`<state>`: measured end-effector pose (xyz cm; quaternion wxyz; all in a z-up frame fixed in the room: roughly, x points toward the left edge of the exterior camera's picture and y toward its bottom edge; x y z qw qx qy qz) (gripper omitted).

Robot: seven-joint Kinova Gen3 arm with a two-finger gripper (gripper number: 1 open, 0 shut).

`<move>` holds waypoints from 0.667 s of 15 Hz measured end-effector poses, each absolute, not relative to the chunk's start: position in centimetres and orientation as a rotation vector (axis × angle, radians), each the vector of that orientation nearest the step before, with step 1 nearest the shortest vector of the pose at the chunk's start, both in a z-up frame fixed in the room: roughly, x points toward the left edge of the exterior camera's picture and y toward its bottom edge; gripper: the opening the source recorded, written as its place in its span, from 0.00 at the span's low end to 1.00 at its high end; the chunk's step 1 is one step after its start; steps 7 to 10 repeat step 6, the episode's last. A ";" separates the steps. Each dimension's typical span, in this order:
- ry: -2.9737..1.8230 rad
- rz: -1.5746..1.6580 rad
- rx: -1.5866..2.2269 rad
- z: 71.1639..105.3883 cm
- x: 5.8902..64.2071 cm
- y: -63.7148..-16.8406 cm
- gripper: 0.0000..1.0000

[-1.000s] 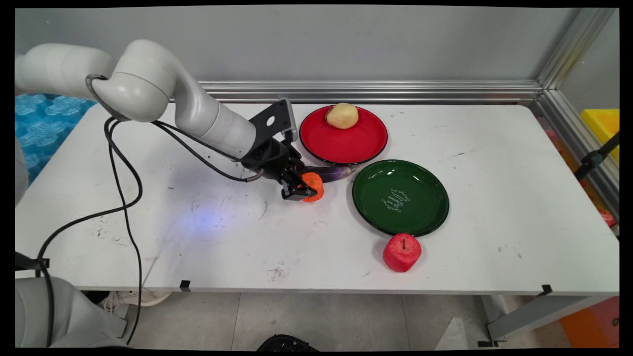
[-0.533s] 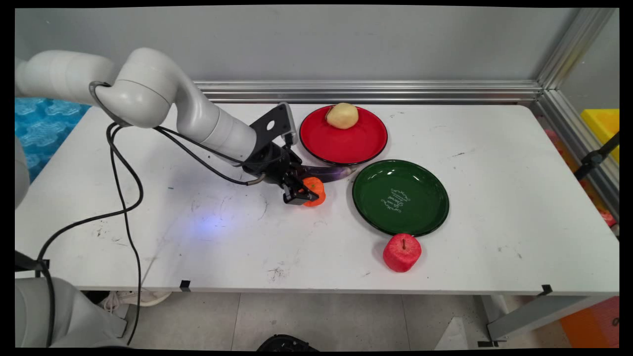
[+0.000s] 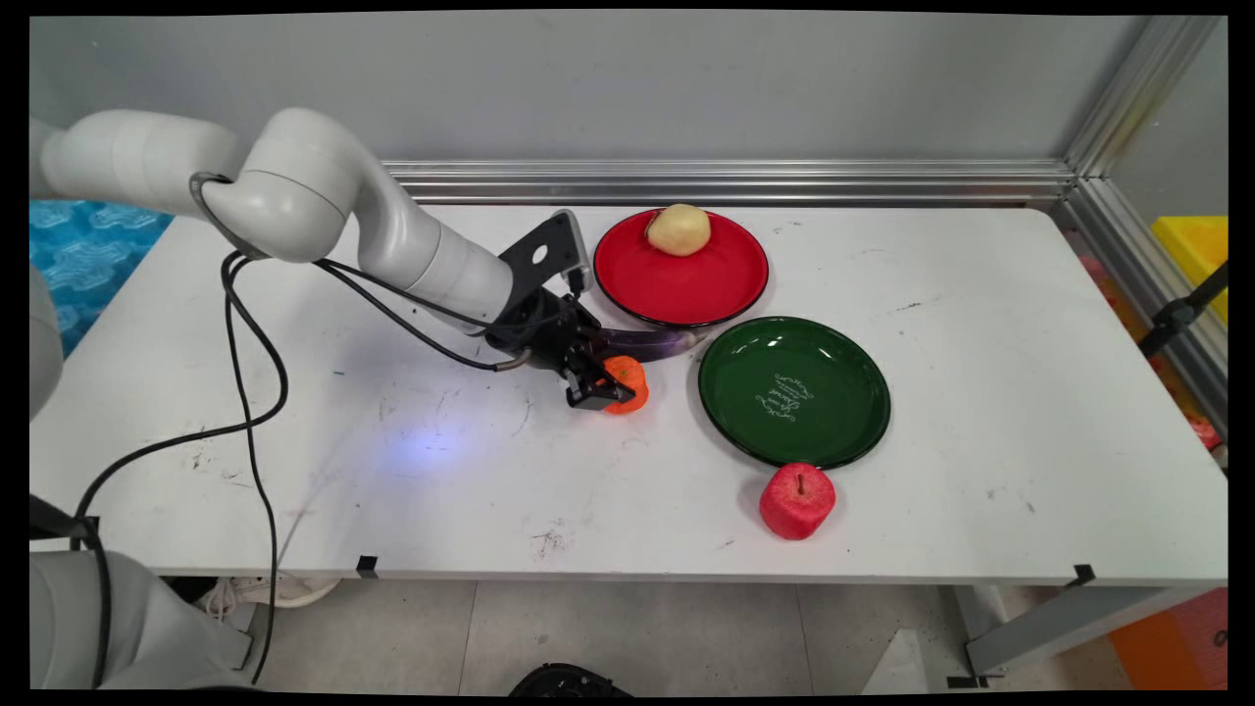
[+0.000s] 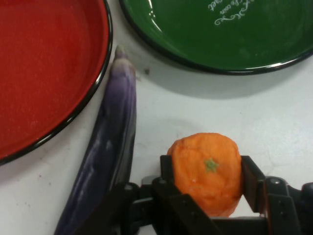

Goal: Place the picked object on the table

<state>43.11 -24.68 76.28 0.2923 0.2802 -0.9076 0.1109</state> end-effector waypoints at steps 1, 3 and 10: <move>-2.417 0.295 0.748 76.2 43.1 -24.7 0.00; -2.413 0.294 0.751 76.0 43.0 -24.9 1.00; -2.408 0.297 0.754 75.9 43.0 -25.3 1.00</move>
